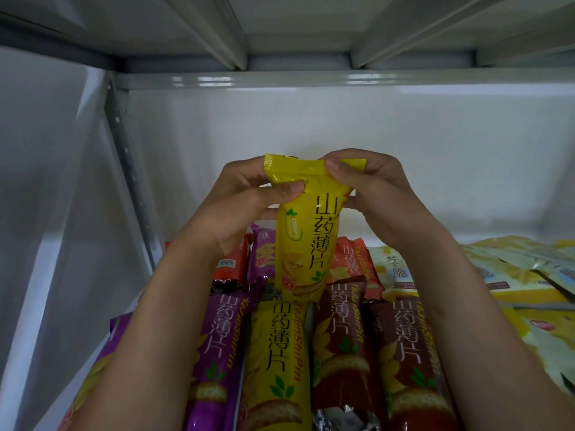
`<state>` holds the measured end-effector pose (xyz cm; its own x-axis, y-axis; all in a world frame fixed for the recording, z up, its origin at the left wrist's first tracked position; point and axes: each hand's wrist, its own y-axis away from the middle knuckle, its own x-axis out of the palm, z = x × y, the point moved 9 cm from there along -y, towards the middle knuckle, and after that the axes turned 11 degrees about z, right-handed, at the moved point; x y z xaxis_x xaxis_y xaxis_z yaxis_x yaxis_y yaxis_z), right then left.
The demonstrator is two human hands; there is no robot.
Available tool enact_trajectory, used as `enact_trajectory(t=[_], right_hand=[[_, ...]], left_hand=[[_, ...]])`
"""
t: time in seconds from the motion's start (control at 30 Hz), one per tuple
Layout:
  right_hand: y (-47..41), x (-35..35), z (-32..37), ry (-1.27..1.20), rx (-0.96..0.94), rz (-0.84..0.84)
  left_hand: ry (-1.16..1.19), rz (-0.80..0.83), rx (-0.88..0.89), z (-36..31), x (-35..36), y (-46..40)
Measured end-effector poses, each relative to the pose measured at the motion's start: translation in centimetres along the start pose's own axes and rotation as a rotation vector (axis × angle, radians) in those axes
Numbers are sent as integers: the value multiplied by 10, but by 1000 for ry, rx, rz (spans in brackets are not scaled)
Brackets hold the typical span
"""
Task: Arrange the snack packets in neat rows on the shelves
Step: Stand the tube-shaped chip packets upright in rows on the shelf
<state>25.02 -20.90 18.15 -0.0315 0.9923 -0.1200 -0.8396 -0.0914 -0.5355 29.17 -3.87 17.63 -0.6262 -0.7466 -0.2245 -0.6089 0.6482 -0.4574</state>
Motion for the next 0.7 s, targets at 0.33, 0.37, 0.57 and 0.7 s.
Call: enact_trajectory(t=[0.33,0.37,0.57,0.7], right_hand=[[4,3,-4,-11,-56,194],[4,2,-6,-13,-57,180],[1,-5,-6,25,-86,86],[1,-5,-4,-6,-106,56]], left_hand=[[109,-90,-10,4,-14,2],[106,-87,-10,5,-13,2],[71,-37,7,2,-4,-1],[40,9,15,3,-2,0]])
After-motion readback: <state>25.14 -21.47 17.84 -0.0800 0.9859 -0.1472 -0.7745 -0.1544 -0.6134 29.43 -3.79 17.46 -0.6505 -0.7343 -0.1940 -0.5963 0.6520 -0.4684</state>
